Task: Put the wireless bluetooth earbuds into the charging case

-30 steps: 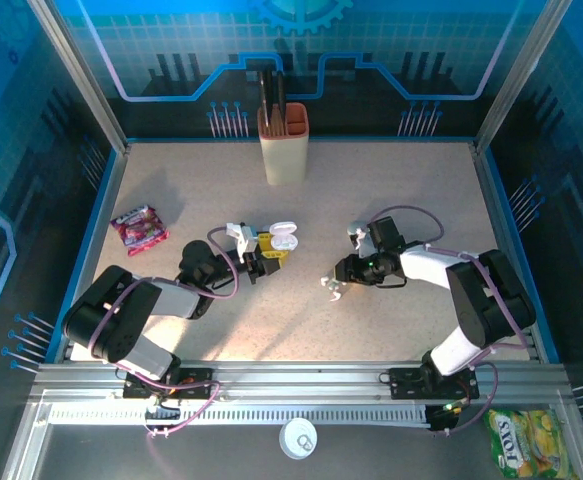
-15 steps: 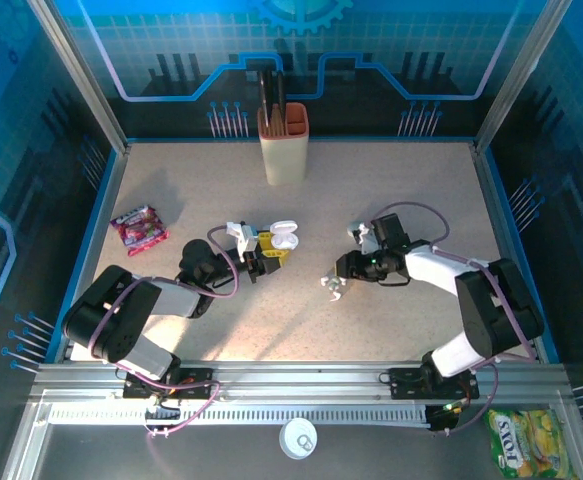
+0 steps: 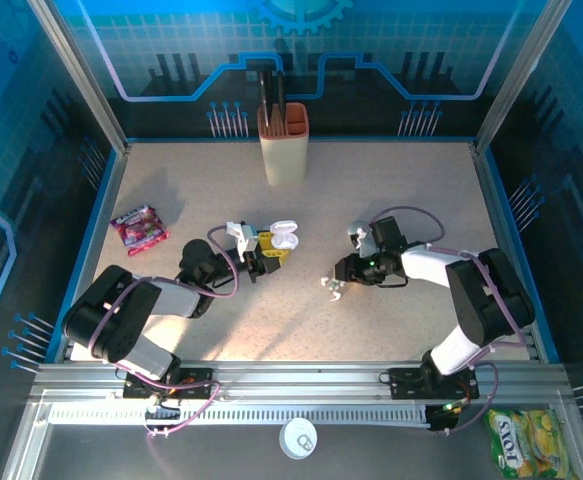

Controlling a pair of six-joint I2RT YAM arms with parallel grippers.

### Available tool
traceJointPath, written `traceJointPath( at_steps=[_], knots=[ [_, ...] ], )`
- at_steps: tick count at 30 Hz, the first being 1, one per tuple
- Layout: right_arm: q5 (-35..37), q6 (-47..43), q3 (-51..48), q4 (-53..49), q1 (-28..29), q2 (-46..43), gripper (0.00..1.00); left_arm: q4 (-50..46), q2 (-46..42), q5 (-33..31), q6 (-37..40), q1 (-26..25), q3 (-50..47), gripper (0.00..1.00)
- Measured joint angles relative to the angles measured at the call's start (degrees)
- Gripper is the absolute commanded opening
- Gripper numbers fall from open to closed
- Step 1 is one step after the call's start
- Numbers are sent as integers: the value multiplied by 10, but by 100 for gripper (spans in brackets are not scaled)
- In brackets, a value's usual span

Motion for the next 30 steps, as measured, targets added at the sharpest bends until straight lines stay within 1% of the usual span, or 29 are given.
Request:
traceJointPath(
  at_steps=[5, 13, 17, 23, 26, 30],
  knots=[
    [-7, 6, -16, 10, 0, -9, 37, 0, 6, 0, 0, 0, 1, 36],
    [-11, 26, -22, 30, -4, 0, 27, 0, 8, 0, -5, 0, 4, 36],
    [-10, 34, -23, 33, -6, 3, 20, 0, 8, 0, -10, 0, 4, 35],
    [-8, 41, -24, 40, -5, 4, 17, 0, 8, 0, -10, 0, 4, 35],
    [16, 41, -24, 29, 3, -9, 18, 0, 9, 0, -10, 0, 4, 36],
    [88, 37, -20, -20, 23, -53, 18, 0, 11, 0, -10, 0, 4, 36]
  ],
)
